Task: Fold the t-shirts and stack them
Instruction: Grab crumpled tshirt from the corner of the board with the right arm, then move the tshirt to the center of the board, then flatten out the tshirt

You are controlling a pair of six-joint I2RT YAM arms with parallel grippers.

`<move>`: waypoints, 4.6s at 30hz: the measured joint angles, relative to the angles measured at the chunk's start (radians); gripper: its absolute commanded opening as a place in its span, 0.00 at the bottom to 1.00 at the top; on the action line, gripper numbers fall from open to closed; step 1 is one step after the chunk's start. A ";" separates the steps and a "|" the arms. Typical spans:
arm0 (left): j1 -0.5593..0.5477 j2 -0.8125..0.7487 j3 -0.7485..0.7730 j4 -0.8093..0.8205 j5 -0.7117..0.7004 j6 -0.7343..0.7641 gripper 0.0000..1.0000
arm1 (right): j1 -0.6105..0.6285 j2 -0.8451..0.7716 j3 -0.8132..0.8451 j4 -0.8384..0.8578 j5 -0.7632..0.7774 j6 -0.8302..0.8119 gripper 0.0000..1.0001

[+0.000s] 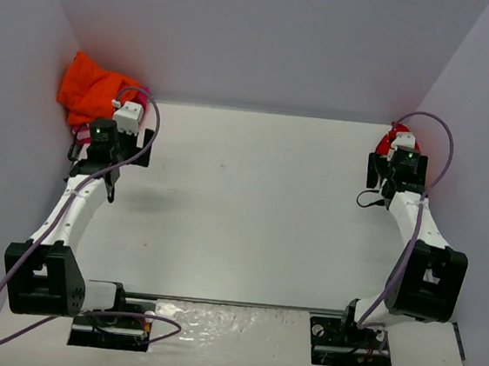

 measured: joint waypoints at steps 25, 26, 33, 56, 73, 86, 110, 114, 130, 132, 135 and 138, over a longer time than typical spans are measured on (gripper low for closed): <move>0.078 -0.087 -0.102 -0.113 0.152 0.037 0.87 | -0.019 -0.032 -0.076 -0.009 -0.176 -0.090 1.00; 0.078 -0.087 -0.110 -0.113 0.154 0.040 0.87 | -0.019 -0.014 -0.076 -0.013 -0.177 -0.095 1.00; 0.078 -0.096 -0.137 -0.123 0.170 0.064 0.87 | -0.019 0.188 -0.006 -0.067 -0.123 -0.124 0.97; 0.078 -0.132 -0.081 -0.190 0.191 0.092 0.87 | -0.037 0.838 0.784 -0.243 0.131 -0.150 0.00; 0.046 -0.053 -0.048 -0.184 0.177 0.094 0.87 | 0.060 0.162 0.523 -0.409 -0.473 -0.170 0.00; 0.037 -0.053 -0.044 -0.182 0.168 0.102 0.88 | 0.247 -0.188 0.462 -0.484 -0.998 -0.179 1.00; -0.134 0.252 0.133 -0.384 0.188 0.189 0.65 | 0.501 0.056 0.249 -0.529 -0.547 -0.256 1.00; -0.165 0.344 0.174 -0.447 0.178 0.213 0.37 | 0.519 0.052 0.249 -0.533 -0.538 -0.256 1.00; -0.344 0.669 0.409 -0.686 0.120 0.288 0.00 | 0.521 0.002 0.209 -0.542 -0.510 -0.255 1.00; -0.390 0.703 0.455 -0.716 0.107 0.297 0.00 | 0.525 0.002 0.206 -0.542 -0.505 -0.255 1.00; -0.450 0.805 0.613 -0.774 0.087 0.307 0.00 | 0.539 0.005 0.206 -0.542 -0.493 -0.252 1.00; -0.503 0.922 0.809 -0.824 0.072 0.320 0.00 | 0.562 0.016 0.208 -0.541 -0.471 -0.248 1.00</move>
